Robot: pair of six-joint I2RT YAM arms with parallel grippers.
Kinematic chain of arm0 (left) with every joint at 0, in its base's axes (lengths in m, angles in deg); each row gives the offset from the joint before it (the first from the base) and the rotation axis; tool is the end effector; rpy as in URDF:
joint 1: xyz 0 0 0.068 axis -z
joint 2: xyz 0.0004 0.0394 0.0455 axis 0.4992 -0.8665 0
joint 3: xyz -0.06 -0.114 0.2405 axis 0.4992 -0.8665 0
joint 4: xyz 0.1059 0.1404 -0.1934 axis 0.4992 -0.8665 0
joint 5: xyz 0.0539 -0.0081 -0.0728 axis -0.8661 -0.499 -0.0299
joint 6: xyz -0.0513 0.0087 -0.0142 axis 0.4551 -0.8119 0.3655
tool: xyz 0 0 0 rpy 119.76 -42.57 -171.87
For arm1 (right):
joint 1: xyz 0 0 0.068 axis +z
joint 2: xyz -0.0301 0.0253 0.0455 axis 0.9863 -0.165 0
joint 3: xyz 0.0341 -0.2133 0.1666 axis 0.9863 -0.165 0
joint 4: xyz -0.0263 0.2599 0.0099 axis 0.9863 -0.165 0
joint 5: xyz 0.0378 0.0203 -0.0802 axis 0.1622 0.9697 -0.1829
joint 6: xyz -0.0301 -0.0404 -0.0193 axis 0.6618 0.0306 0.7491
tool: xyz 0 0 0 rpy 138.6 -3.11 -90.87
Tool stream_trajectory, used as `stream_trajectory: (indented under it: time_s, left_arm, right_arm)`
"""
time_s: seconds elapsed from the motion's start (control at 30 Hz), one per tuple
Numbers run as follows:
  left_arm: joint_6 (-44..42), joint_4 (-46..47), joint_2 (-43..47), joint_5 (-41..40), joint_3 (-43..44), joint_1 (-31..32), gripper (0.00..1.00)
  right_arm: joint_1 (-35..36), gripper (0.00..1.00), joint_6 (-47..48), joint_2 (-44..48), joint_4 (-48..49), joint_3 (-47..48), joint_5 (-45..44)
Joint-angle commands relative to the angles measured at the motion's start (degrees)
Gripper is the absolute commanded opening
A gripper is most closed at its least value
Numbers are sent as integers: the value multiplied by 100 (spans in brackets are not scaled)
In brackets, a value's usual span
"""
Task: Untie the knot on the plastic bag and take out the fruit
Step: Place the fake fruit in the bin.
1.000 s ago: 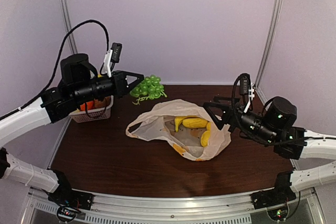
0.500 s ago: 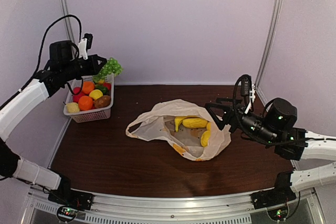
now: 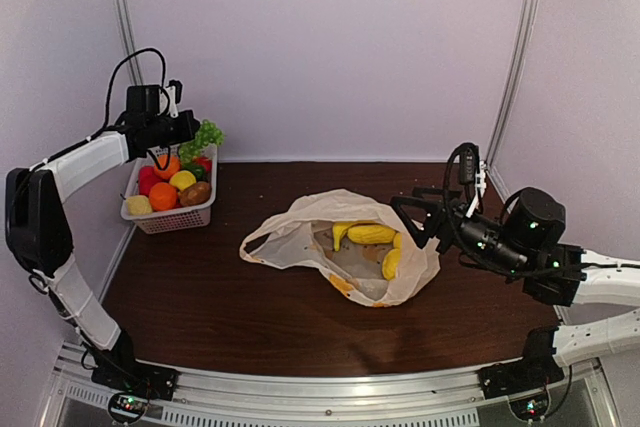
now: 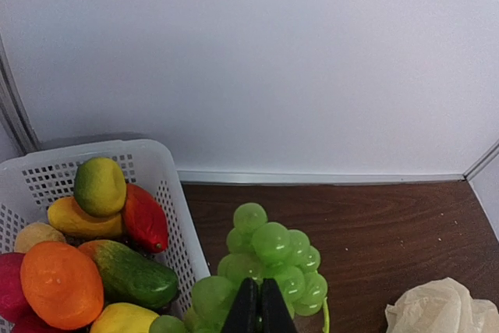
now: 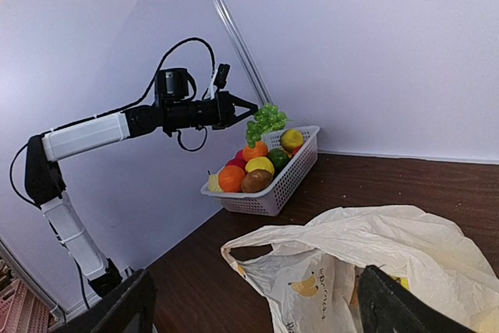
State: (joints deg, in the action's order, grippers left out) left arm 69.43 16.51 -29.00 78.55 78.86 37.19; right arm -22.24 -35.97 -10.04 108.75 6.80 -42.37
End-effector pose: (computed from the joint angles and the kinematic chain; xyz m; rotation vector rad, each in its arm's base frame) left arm 0.3908 -0.0559 0.3349 -0.1202 1.9761 -0.4932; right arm 0.1110 0.1769 0.3183 -0.4316 1.5332 1.1290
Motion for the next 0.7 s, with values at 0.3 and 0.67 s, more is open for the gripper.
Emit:
stream_trajectory:
  time_s: [0.3,0.67]
  left_arm:
    - [-20,683,-1652,-1368,1494,-174,0]
    - [-520,256,-2419,-1917,2297,-249,0]
  right_arm:
    - [-2,91,-232,-91,165,-266,-38]
    - [-1,91,-234,-126,36,-216,-157]
